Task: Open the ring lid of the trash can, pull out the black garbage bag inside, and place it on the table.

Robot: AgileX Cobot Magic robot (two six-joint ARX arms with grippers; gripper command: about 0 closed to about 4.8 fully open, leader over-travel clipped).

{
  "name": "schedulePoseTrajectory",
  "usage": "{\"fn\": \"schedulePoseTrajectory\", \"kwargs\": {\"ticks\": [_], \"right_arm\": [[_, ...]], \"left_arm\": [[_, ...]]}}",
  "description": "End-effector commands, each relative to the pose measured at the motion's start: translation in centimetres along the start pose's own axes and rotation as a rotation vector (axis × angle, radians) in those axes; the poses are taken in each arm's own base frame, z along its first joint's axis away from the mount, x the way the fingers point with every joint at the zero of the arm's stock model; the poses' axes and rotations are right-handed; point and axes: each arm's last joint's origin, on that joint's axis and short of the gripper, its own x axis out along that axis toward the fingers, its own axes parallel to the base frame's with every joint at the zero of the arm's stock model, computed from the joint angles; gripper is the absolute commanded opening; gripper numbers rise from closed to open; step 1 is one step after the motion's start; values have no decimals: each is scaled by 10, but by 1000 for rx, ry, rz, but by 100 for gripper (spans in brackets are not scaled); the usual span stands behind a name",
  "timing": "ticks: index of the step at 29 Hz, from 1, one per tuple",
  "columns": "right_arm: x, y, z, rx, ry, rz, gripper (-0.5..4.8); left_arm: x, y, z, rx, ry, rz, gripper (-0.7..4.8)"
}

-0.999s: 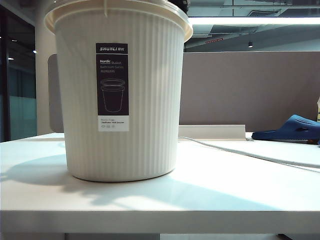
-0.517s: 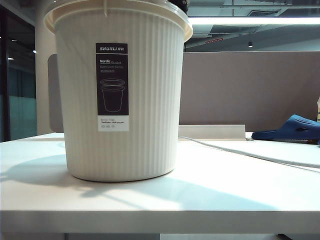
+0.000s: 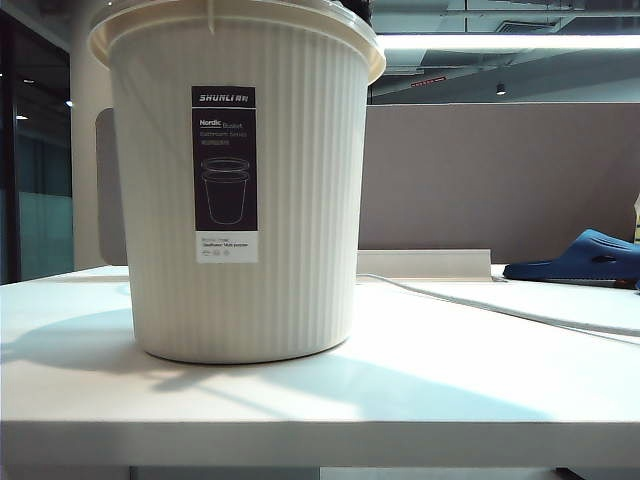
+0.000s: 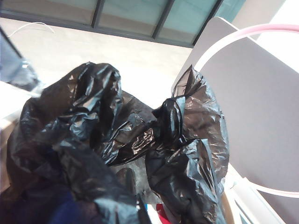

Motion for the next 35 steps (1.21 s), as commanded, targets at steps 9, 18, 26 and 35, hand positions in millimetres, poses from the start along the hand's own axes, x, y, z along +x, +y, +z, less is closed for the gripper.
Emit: {"fn": "schedulePoseTrajectory", "kwargs": {"ticks": [9, 18, 26, 35], "right_arm": [[-12, -4, 21, -7, -64, 64, -2], [-13, 6, 20, -20, -1, 166, -2], [-13, 19, 24, -35, -12, 212, -1], [-14, 25, 27, -56, -16, 238, -1]], "left_arm": [[20, 13, 9, -194, -61, 33, 408], [33, 22, 11, -322, -59, 32, 385], [38, 28, 9, -358, -43, 45, 258], [39, 27, 13, -371, -71, 20, 31]]}}
